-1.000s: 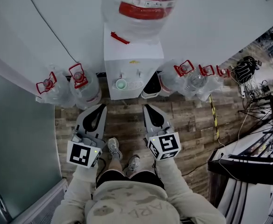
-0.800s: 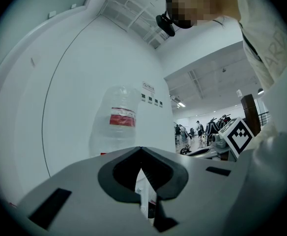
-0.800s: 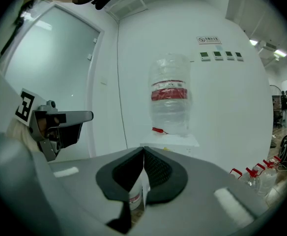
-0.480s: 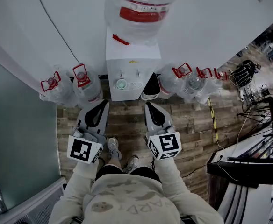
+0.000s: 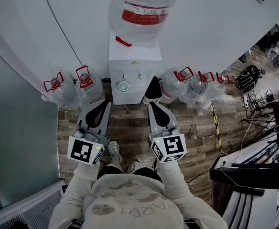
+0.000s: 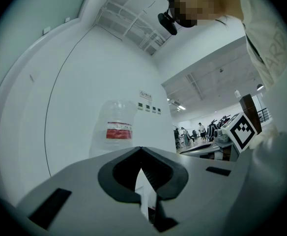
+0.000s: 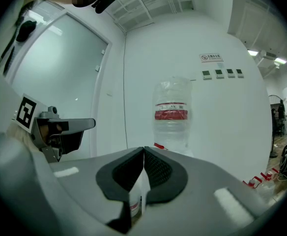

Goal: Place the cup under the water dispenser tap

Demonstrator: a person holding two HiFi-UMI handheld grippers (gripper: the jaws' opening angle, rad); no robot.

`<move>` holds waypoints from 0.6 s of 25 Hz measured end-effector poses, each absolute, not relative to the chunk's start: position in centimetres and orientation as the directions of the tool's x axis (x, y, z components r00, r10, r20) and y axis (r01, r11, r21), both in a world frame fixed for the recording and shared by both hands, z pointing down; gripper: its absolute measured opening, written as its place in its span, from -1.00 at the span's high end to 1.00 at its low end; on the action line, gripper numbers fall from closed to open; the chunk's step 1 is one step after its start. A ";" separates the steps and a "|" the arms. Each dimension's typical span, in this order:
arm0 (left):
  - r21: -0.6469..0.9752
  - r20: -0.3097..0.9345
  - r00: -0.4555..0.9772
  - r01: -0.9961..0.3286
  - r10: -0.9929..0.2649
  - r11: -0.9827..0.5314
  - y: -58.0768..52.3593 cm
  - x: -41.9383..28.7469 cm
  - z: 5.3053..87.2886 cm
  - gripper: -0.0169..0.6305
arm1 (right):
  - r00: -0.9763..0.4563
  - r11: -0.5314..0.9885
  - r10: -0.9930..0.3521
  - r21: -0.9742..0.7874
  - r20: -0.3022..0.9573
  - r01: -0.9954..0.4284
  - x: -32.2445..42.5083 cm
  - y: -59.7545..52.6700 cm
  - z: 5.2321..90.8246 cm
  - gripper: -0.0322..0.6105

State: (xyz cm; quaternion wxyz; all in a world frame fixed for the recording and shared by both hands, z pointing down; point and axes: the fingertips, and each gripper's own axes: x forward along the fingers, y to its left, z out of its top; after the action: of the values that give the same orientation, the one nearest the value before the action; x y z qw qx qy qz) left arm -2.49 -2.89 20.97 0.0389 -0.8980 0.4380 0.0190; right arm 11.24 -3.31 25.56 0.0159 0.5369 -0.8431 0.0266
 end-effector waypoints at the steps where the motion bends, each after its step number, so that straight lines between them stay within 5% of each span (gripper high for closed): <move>1: -0.056 -0.072 0.614 -0.789 -0.786 -0.612 -2.7 -2.5 20.8 0.93 | -0.424 0.423 -0.904 -0.026 0.050 -0.906 11.3 -3.1 25.3 0.87; 15: -0.072 -0.103 0.609 -0.793 -0.787 -0.604 0.1 -1.1 19.4 0.93 | -0.438 0.438 -0.899 0.011 0.014 -0.899 12.4 -0.5 23.4 0.88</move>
State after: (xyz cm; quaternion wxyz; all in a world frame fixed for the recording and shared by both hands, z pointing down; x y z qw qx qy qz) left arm -1.10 0.07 19.42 0.0553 -0.8952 0.4413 0.0300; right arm 12.41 -0.48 23.36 0.0088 0.5300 -0.8480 -0.0012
